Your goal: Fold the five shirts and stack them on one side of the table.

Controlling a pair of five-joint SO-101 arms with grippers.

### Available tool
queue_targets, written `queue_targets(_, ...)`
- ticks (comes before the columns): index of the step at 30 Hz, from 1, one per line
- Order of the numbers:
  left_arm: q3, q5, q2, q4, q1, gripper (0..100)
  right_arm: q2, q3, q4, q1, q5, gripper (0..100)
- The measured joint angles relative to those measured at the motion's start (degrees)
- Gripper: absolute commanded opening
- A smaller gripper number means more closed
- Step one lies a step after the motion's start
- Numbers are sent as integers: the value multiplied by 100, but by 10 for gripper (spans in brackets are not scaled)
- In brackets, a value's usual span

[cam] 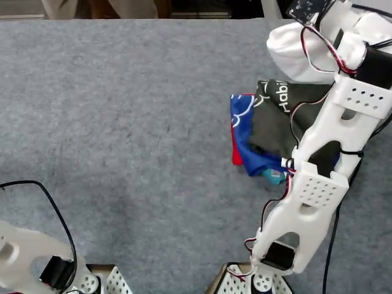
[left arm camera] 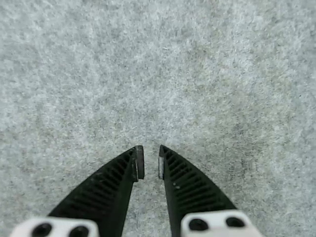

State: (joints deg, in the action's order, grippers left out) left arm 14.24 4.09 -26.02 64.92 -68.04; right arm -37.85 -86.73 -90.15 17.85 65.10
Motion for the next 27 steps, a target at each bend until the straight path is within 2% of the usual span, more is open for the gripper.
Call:
queue_targets(8, 0, 0, 0, 0, 0, 68, 0, 0, -62, -9, 0, 4)
queue_targets(16, 0, 0, 0, 0, 0, 68, 0, 0, -545, -9, 176, 4)
queue_targets(27, 0, 0, 0, 0, 0, 68, 0, -554, -967, -9, 185, 5)
